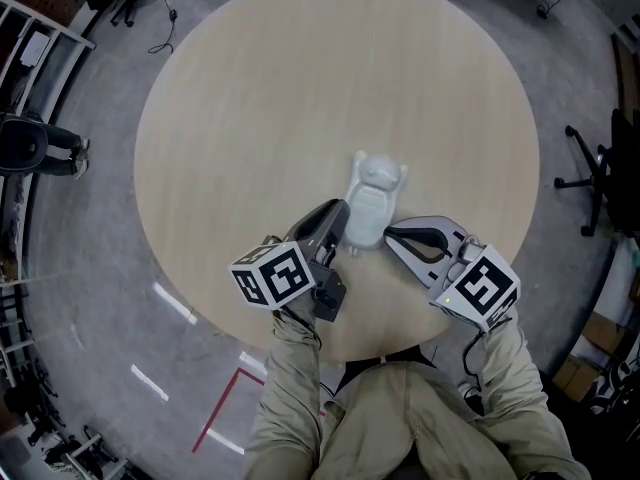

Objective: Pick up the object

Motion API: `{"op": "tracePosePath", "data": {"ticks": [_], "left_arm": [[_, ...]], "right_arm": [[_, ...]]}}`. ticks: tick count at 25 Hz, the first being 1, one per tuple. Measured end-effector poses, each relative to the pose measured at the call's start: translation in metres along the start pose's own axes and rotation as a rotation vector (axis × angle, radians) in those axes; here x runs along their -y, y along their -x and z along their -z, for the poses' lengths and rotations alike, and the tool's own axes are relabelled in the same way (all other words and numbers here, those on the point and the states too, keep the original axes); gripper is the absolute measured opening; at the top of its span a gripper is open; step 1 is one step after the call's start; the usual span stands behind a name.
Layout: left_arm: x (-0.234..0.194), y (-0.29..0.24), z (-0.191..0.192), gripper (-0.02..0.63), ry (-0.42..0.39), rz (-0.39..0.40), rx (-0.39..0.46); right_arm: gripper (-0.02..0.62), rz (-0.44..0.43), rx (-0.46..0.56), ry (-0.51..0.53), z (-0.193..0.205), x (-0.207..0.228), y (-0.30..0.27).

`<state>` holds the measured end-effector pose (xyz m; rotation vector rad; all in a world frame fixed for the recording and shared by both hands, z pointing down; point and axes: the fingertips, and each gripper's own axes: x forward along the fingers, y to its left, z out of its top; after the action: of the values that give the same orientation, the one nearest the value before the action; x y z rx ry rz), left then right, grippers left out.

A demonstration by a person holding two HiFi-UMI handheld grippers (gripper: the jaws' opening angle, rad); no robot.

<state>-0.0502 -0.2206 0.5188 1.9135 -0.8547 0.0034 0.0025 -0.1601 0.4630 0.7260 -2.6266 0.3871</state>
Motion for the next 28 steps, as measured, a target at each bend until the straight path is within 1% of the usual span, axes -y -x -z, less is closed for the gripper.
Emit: {"op": "tracePosePath", "data": {"ticks": [12,13,14,16,18,19,20,21,22,28], "left_arm": [[-0.004,0.000,0.007,0.060,0.034,0.004,-0.060],[-0.004,0.000,0.008,0.054,0.039,0.002,-0.067],[-0.005,0.000,0.008,0.006,0.044,0.003,-0.076],[-0.004,-0.001,0.010,0.006,0.054,0.015,-0.107],[-0.002,-0.003,0.013,0.012,0.064,0.041,-0.155],[0.000,-0.004,0.014,0.044,0.070,0.060,-0.181],[0.002,-0.005,0.014,0.063,0.078,0.078,-0.207],[0.002,-0.006,0.015,0.099,0.082,0.090,-0.236],[0.000,-0.006,0.016,0.121,0.079,0.095,-0.272],[-0.010,-0.015,0.030,0.155,0.023,0.103,-0.546]], "right_arm": [[0.003,0.030,-0.022,-0.027,0.010,0.009,0.004],[0.003,0.031,-0.021,-0.029,0.010,0.010,0.004],[0.003,0.032,-0.019,-0.030,0.009,0.011,0.005],[0.003,0.034,-0.023,-0.032,0.009,0.012,0.005],[0.003,0.037,-0.029,-0.035,0.010,0.014,0.007],[0.003,0.039,-0.027,-0.037,0.011,0.015,0.008],[0.003,0.043,-0.027,-0.039,0.012,0.016,0.009],[0.003,0.046,-0.027,-0.041,0.013,0.017,0.010],[0.003,0.050,-0.028,-0.044,0.014,0.018,0.010],[0.003,0.069,-0.022,-0.071,0.019,0.022,0.015]]}}
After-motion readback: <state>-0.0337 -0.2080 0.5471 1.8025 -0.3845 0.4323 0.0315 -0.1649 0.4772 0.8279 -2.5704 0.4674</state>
